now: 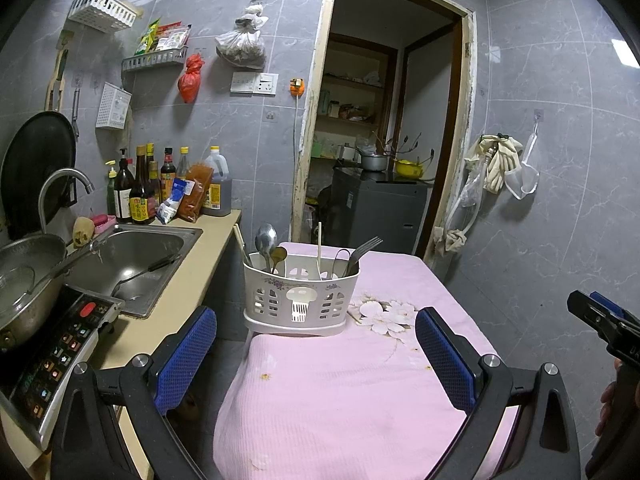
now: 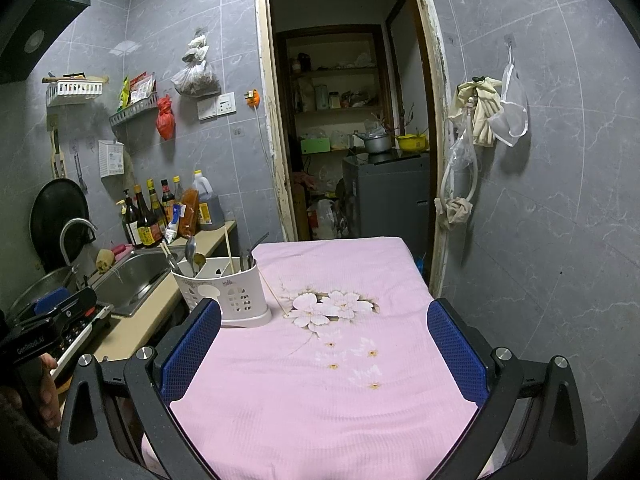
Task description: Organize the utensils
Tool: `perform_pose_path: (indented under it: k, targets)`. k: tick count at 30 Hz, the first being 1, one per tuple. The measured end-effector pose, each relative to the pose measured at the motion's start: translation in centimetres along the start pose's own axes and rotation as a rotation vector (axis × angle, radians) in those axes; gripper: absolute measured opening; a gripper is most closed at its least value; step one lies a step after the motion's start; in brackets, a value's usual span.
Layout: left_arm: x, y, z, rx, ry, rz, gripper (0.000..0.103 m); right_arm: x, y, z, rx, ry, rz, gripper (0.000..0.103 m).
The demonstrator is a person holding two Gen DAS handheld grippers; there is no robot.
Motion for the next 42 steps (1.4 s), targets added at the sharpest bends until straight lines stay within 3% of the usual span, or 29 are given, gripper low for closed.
perform_pose_path:
  k: [31,42]
  targets:
    - [-0.3,0.4,0.7,0.006,0.012,-0.023,0.1,0.2,0.1,-0.2,-0.003,0.0,0.0,0.101]
    - [0.2,0.5,-0.7,-0.004,0.0,-0.038,0.1,0.5,-0.6,0.3,-0.012,-0.004,-0.002,0.101]
Point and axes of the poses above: each gripper's, at about its wrist camera, not at the fingertips, and z roughly against the way its jaws point, x to its right, y to its top, the point moved 9 cm from there along -z, roughly the way its jaws point, and after that the axes turned 11 degrees about x, right-handed, at the moved point
